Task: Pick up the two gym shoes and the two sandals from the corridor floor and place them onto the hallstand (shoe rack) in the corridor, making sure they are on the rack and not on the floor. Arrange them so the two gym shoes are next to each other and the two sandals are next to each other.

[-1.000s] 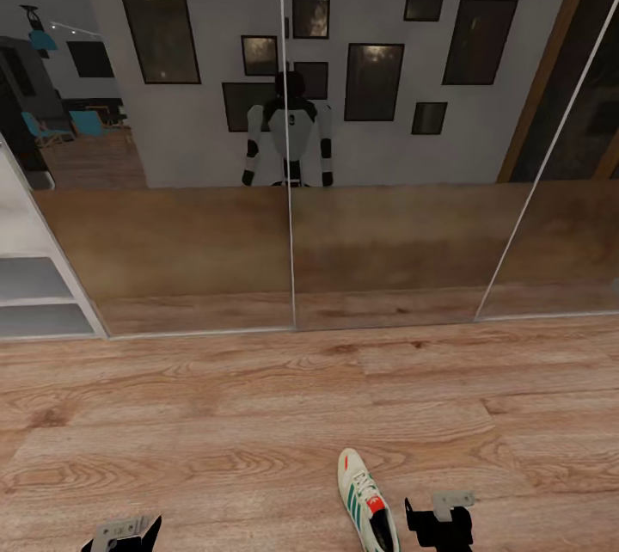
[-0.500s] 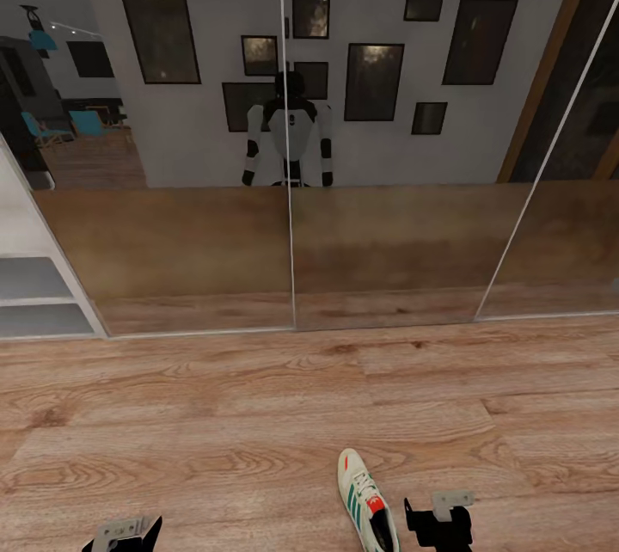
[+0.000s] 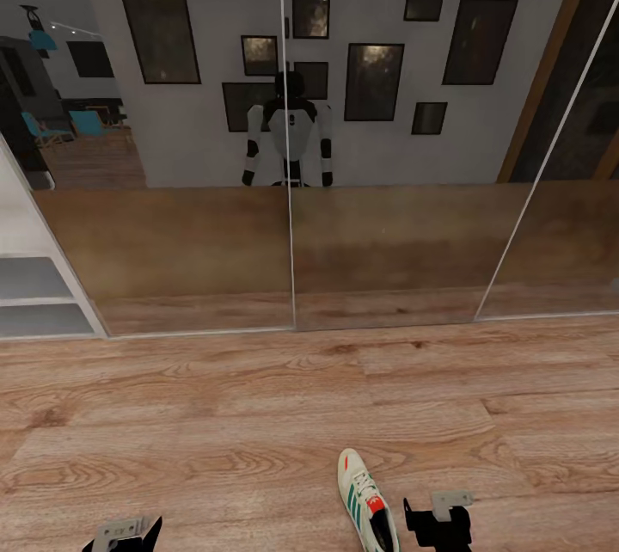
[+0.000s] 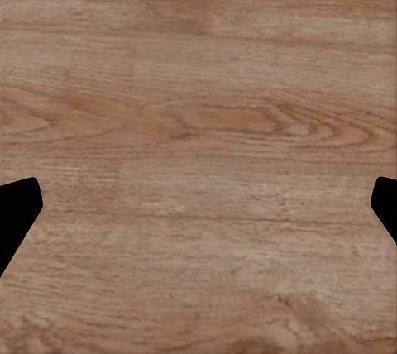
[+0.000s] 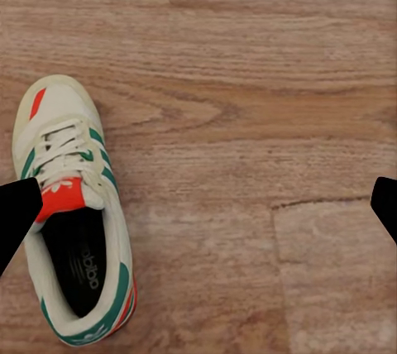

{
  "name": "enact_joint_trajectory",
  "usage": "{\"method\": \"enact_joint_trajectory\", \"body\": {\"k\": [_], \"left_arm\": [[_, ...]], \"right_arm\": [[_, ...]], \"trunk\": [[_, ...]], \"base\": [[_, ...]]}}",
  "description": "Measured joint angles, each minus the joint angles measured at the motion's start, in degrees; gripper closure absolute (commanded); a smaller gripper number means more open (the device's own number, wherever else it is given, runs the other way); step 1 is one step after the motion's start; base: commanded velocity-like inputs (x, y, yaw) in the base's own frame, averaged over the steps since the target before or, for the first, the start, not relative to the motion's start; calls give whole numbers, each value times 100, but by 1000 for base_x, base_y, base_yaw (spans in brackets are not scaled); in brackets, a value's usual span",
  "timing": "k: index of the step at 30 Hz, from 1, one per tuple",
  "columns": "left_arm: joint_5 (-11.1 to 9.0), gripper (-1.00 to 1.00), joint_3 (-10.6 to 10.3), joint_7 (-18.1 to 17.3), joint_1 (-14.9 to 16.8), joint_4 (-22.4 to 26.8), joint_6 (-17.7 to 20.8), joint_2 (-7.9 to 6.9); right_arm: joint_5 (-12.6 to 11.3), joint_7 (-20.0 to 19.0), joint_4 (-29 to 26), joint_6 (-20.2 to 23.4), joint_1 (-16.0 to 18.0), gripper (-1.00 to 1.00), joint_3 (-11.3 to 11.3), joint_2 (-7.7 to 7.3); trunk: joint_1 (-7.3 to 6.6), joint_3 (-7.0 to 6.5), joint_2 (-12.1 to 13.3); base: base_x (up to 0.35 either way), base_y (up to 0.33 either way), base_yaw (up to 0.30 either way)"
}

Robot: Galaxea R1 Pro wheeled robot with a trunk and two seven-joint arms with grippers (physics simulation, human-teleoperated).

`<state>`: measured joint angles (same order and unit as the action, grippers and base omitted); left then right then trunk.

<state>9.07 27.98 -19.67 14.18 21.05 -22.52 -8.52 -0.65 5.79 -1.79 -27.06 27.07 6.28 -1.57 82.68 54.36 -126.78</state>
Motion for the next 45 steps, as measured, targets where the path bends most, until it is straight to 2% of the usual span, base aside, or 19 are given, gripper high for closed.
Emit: {"method": "enact_joint_trajectory", "body": {"k": [6, 12, 16, 24, 32, 39, 41, 45], "left_arm": [[-9, -100, 4, 2, 23, 56, 25, -18], [20, -100, -5, 3, 91, 90, 80, -46], [36, -100, -22, 0, 221, 99, 101, -46], [111, -100, -55, 2, 786, 43, 195, -31], [385, -100, -60, -18, 1143, 33, 617, 9], [852, -100, -60, -67, 1533, 42, 1102, 44], [1010, -100, -60, -78, 1657, 43, 1177, 52], [1120, -100, -61, -93, 1783, 43, 1259, 57]], "right_arm": [[9, -12, -31, 7, 4, -100, 24, -41], [138, -35, -422, 18, 5, -100, 172, -66], [313, -44, -754, 50, 5, -100, 246, -74], [847, -51, -1320, 462, 5, -100, 298, -107], [1018, -53, -1603, 815, 3, -100, 302, -82], [1055, -64, -1679, 931, 5, -100, 305, -55], [1057, -143, -1694, 947, 5, -100, 309, -59], [1059, -412, -1731, 1070, 6, -100, 305, -83]], "trunk": [[0, 0, 0], [0, 0, 0], [0, 0, 0], [0, 0, 0], [0, 0, 0], [0, 0, 0], [0, 0, 0], [0, 0, 0]], "base": [[0, 0, 0], [0, 0, 0], [0, 0, 0], [0, 0, 0], [0, 0, 0], [0, 0, 0], [0, 0, 0], [0, 0, 0]]}}
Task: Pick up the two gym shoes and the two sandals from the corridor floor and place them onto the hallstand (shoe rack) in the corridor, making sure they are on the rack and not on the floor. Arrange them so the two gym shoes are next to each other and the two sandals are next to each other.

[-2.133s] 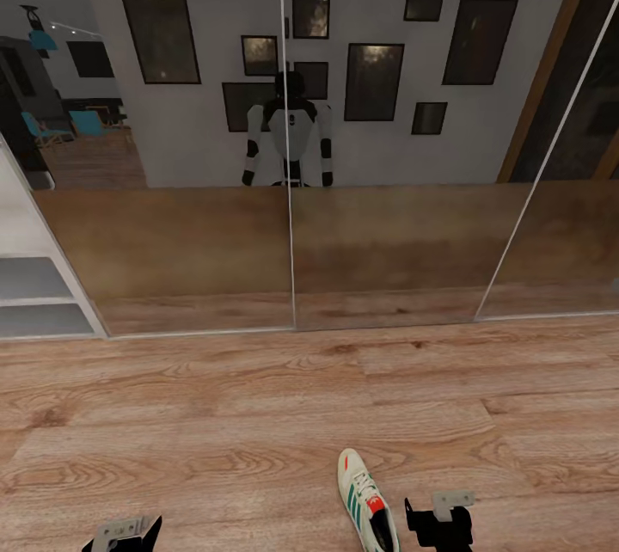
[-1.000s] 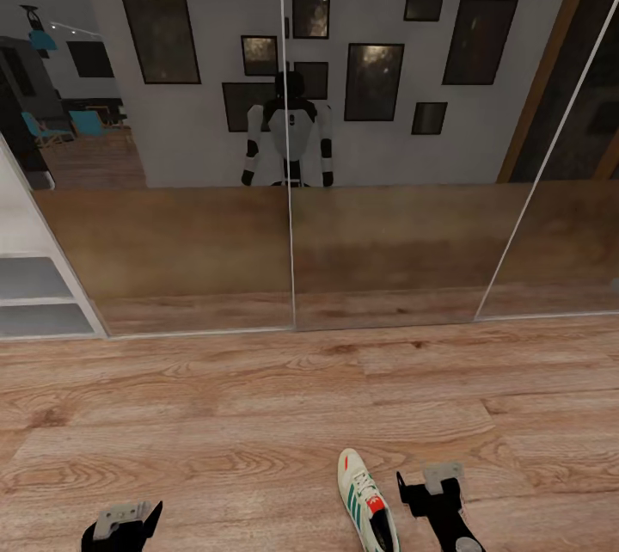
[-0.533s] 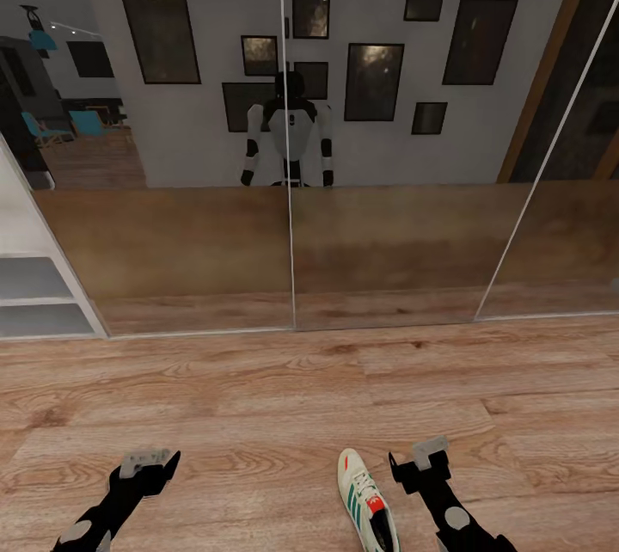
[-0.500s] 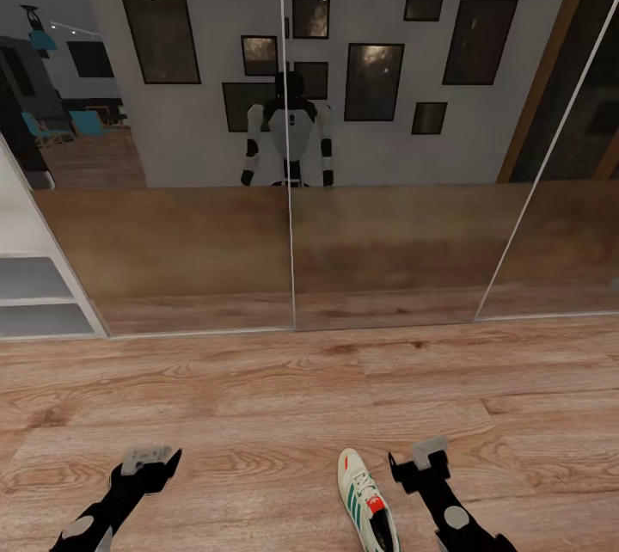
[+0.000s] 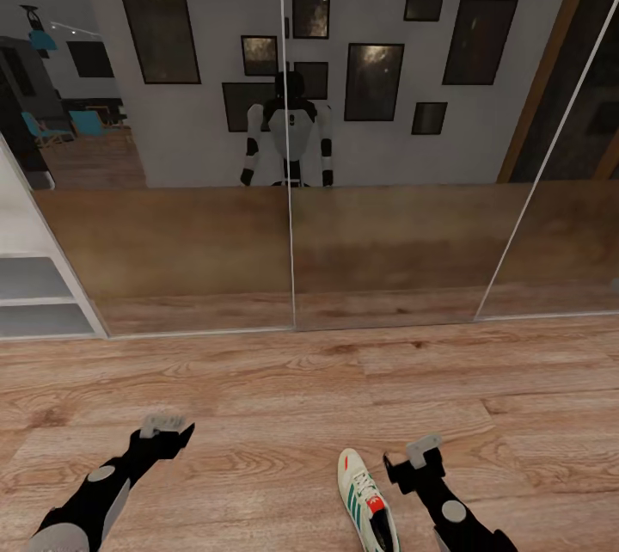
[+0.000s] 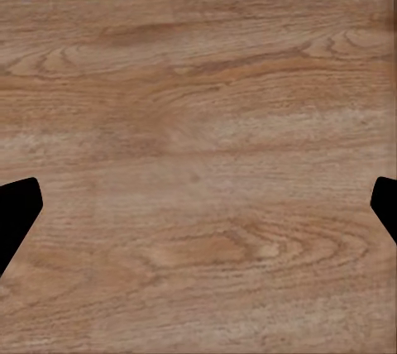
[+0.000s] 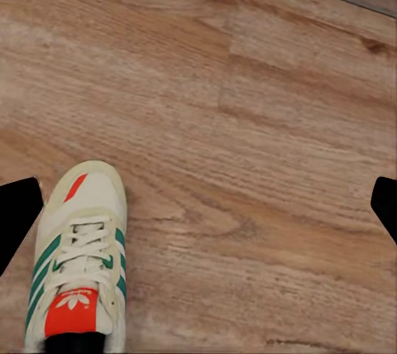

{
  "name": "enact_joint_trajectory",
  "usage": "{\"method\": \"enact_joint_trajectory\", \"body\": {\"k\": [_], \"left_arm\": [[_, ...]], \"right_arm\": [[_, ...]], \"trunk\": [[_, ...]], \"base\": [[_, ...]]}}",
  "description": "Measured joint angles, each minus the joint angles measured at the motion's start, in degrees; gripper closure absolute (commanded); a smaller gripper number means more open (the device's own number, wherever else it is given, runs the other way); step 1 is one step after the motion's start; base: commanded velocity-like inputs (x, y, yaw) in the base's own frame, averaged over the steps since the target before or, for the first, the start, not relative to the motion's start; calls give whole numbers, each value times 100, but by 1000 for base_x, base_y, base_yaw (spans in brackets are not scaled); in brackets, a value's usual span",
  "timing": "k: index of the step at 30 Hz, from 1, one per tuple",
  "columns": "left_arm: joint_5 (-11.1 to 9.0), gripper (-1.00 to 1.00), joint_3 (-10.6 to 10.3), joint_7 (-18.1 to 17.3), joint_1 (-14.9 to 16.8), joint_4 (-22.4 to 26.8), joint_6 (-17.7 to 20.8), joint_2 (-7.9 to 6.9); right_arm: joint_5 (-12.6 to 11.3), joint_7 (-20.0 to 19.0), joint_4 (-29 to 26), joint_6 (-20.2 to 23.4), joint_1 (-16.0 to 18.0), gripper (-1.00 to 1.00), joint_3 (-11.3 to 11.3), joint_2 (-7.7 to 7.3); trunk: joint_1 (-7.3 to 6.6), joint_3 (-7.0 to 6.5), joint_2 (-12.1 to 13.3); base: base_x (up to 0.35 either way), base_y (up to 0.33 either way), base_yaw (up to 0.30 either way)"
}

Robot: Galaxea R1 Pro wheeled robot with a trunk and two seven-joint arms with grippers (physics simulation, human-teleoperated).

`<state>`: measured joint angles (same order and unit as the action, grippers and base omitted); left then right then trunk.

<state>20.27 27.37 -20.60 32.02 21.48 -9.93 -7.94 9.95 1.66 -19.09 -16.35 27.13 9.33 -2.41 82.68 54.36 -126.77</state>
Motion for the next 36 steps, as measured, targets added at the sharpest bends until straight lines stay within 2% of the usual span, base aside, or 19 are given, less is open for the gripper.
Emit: {"method": "enact_joint_trajectory", "body": {"k": [3, 8, 9, 22, 23, 25, 36], "left_arm": [[48, -100, 1, -79, 63, -8, 108, 5], [59, -100, -20, -122, 76, -11, 140, 15], [54, -100, -74, -131, 81, 13, 156, 21], [57, -100, -384, -132, 197, 57, 126, 70], [58, -100, -521, -135, 179, 55, 117, 70], [54, -100, -571, -134, 175, 54, 118, 68], [41, -100, -645, -178, 186, 53, 151, 68]], "right_arm": [[-1, -360, -132, 475, -4, -100, -14, -24], [-3, -482, -177, 710, -7, -100, -22, -30], [-3, -497, -176, 740, -7, -100, -20, -35], [-10, -501, -161, 772, -8, -100, 0, -108], [-11, -494, -159, 773, -8, -100, -3, -109], [-11, -491, -158, 773, -8, -100, -7, -110], [-12, -483, -152, 773, -8, -100, -17, -110]], "trunk": [[0, 0, 0], [0, 0, 0], [0, 0, 0], [0, 0, 0], [0, 0, 0], [0, 0, 0], [0, 21, 0]], "base": [[0, 0, 0], [0, 0, 0], [0, 0, 0], [0, 0, 0], [0, 0, 0], [0, 0, 0], [0, 0, 0]]}}
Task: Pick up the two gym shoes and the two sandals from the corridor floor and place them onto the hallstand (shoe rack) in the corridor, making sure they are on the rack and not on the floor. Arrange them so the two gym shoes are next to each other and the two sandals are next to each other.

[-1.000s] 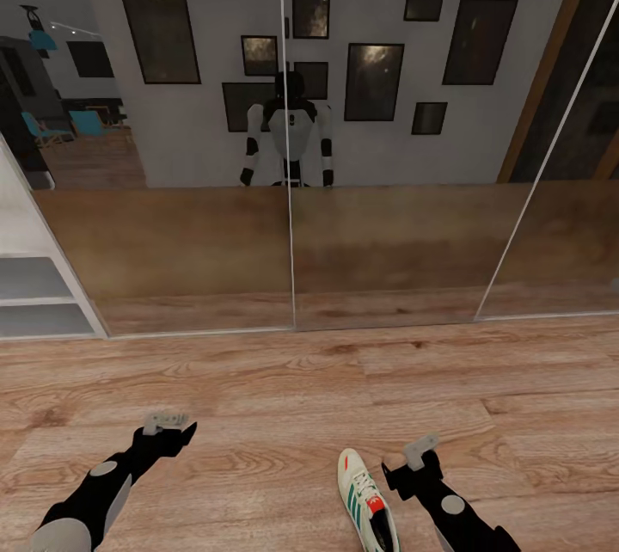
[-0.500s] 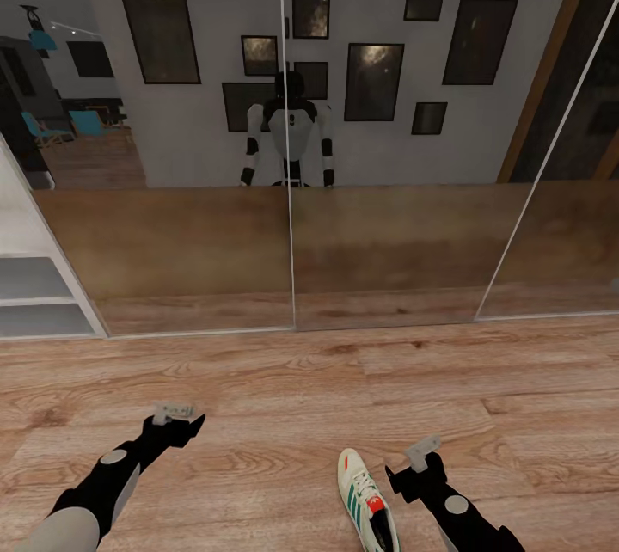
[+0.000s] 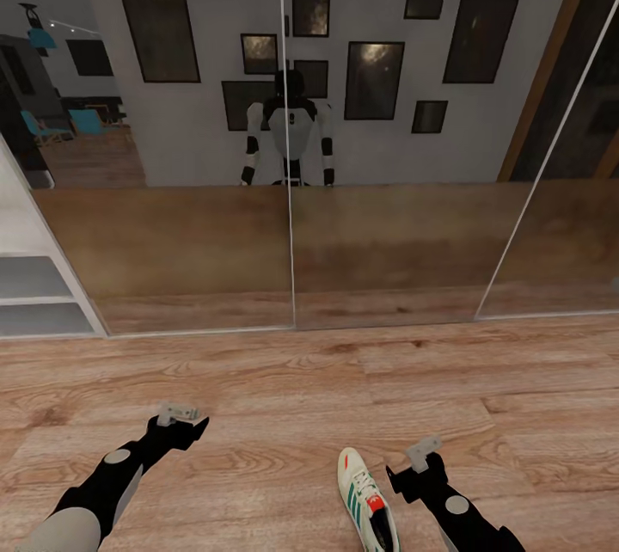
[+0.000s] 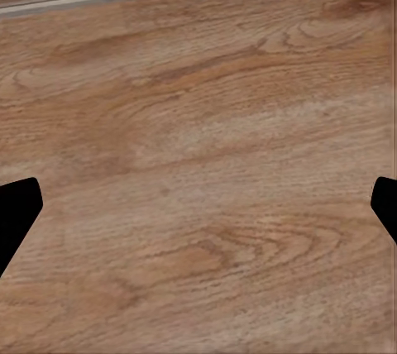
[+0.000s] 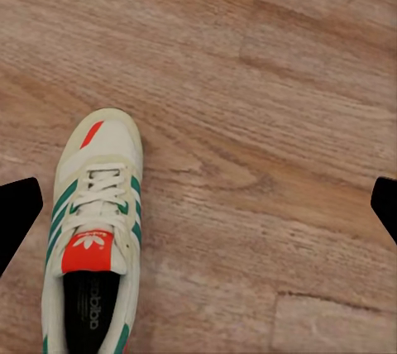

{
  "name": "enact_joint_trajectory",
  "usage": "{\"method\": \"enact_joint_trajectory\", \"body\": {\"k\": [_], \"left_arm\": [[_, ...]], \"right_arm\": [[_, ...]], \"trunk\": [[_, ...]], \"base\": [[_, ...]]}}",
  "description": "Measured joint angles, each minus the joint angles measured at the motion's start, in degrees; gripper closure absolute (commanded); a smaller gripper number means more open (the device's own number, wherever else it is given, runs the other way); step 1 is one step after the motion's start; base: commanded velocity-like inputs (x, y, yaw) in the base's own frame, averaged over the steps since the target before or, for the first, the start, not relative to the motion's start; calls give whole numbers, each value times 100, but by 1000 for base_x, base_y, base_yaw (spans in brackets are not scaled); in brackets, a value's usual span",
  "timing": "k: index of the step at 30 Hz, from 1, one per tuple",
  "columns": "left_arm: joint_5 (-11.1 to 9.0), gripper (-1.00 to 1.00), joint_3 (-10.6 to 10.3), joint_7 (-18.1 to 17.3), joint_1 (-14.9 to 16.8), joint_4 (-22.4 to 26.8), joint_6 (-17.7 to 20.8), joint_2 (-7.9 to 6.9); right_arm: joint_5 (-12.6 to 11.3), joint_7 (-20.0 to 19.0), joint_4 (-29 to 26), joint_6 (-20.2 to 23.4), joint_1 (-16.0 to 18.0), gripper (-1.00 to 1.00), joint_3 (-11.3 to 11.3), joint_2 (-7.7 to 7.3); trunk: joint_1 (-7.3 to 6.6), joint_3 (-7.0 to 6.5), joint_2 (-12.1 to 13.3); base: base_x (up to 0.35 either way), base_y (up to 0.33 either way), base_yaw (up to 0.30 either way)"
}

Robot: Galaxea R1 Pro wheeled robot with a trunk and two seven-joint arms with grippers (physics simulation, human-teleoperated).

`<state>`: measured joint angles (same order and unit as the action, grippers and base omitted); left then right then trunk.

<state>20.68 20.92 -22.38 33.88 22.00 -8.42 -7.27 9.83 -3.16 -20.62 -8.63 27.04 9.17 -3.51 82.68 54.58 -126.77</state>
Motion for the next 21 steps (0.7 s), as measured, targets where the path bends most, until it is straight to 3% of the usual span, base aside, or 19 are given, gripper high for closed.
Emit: {"method": "enact_joint_trajectory", "body": {"k": [7, 21], "left_arm": [[-26, -100, 9, -489, 67, 14, 28, 7], [-53, -100, 71, -642, 139, 9, 35, 8]], "right_arm": [[3, 8, 122, -6, 0, -100, -6, 0], [6, 12, 243, -12, 0, -100, -7, 6]], "trunk": [[109, 143, -199], [417, 520, -761]], "base": [[0, 0, 0], [0, 0, 0]]}}
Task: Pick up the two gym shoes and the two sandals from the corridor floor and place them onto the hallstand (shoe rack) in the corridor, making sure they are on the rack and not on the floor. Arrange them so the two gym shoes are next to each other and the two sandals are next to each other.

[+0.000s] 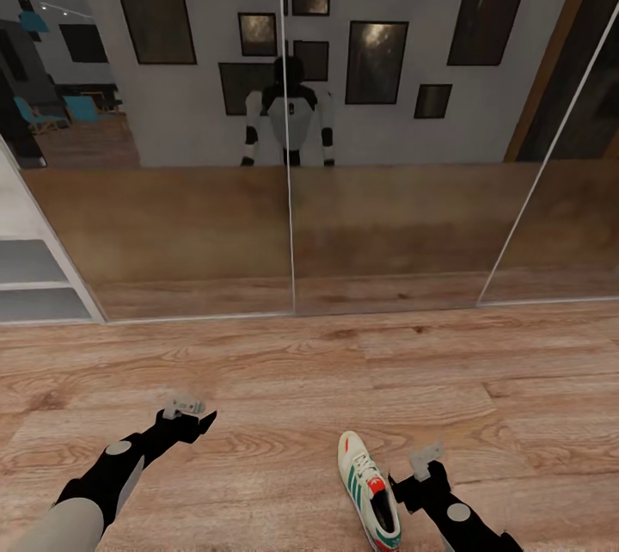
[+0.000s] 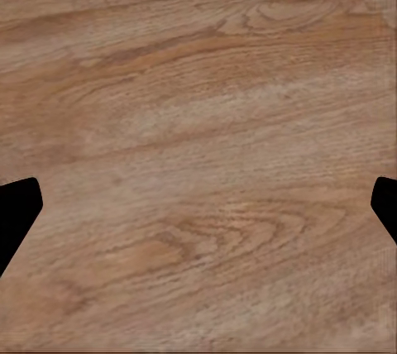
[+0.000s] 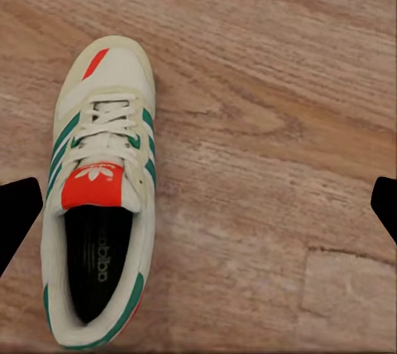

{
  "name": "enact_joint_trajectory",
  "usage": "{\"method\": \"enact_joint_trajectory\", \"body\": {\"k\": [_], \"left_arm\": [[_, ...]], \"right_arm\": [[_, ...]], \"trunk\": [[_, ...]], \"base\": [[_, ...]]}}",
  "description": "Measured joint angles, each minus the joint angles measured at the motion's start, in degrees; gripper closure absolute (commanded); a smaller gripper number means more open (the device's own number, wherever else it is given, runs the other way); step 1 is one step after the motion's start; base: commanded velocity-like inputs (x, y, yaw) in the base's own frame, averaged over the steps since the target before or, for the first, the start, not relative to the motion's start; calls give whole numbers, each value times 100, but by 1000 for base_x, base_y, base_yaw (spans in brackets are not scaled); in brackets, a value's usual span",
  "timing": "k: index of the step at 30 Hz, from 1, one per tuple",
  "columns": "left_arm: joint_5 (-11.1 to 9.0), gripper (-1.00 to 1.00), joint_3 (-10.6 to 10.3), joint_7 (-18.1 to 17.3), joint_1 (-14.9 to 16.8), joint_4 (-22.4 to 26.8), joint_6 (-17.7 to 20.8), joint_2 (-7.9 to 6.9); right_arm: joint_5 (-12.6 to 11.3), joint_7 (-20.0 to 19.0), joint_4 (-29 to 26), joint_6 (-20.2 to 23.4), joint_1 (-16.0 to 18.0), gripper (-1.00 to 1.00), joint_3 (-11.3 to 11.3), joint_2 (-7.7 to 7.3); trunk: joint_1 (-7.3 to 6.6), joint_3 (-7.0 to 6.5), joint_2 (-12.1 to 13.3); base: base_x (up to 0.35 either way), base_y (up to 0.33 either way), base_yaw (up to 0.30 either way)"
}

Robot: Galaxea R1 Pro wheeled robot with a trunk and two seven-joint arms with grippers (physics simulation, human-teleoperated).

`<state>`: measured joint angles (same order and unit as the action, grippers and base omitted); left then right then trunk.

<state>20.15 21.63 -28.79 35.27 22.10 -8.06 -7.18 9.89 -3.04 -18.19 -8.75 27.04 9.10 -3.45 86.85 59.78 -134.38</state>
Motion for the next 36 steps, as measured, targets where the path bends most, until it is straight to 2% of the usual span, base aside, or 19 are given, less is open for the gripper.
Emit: {"method": "enact_joint_trajectory", "body": {"k": [22, 24, 36], "left_arm": [[-10, -100, 23, 8, -34, -24, 42, 4], [-10, -100, 24, 7, -34, -28, 42, 4], [-4, -100, 20, 14, -40, -18, 34, 5]], "right_arm": [[-16, -1, 55, -8, 1, -100, -6, 3], [-48, -1, 53, -9, 1, -100, -8, 5], [-374, 4, 19, -26, 2, -100, -11, 19]], "trunk": [[483, 591, -882], [489, 648, -886], [489, 669, -887]], "base": [[0, 0, 66], [0, 0, 65], [0, 0, 17]]}}
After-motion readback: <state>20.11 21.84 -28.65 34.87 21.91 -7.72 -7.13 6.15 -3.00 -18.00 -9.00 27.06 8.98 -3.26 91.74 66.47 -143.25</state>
